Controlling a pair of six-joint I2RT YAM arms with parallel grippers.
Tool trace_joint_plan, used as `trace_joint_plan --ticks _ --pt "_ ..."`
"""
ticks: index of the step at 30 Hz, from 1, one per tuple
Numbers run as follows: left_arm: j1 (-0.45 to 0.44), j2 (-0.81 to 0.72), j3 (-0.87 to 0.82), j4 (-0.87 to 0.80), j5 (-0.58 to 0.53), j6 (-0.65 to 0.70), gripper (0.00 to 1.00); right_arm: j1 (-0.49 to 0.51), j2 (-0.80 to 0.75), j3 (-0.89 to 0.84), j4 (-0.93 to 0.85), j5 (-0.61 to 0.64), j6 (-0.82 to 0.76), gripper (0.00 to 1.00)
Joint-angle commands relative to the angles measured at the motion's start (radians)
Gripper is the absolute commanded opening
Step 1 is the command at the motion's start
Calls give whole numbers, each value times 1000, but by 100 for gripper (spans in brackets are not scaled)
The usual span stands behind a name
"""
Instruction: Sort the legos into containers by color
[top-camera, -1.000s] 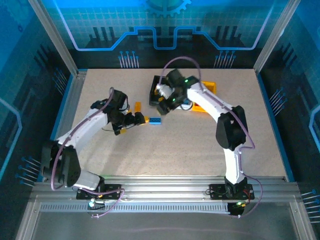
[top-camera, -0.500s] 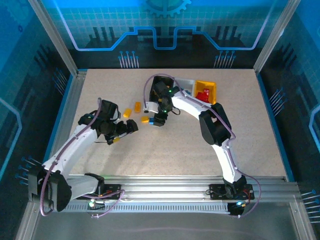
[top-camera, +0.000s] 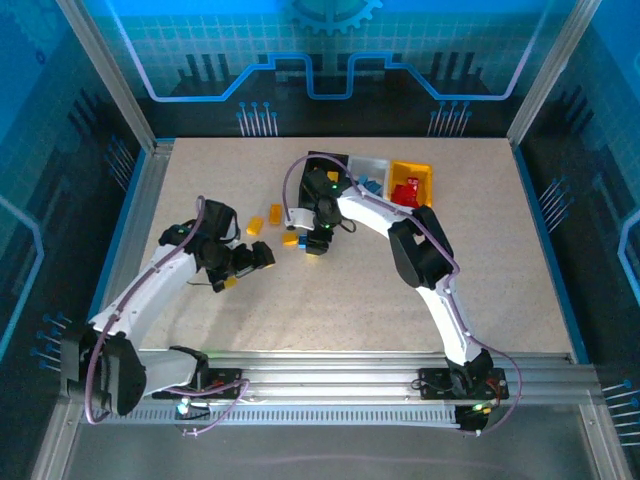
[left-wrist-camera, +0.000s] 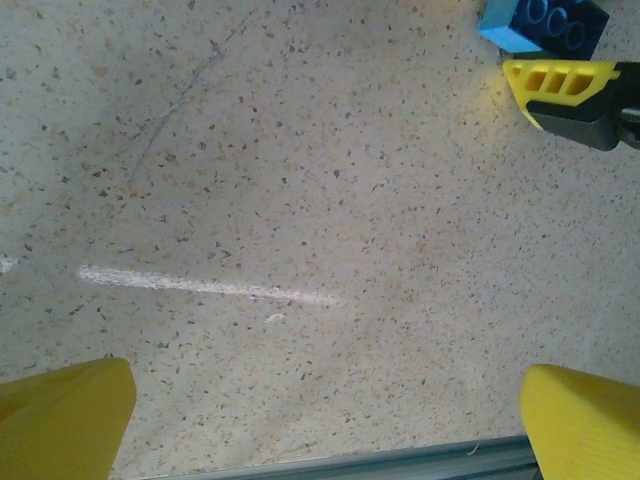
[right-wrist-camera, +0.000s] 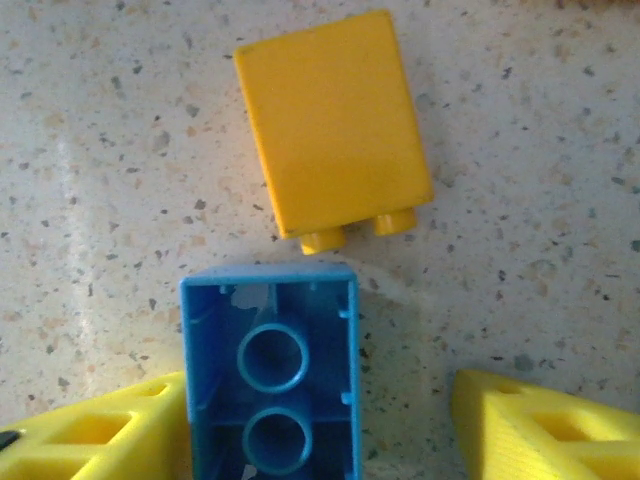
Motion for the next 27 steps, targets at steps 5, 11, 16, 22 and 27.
trace_joint_plan --ticks 5,11,16,22,27 --pt "8 11 36 -20 1 24 99 11 28 21 -13 -29 26 38" --pt "9 12 22 1 13 11 99 12 -29 -21 2 -31 39 24" --pt "8 10 10 23 20 0 99 4 -133 -89 24 -70 73 21" --pt "9 15 4 43 19 -2 99 -71 -276 -156 119 -143 262 20" --pt "9 44 26 48 19 0 99 -176 -302 -120 139 -128 479 19"
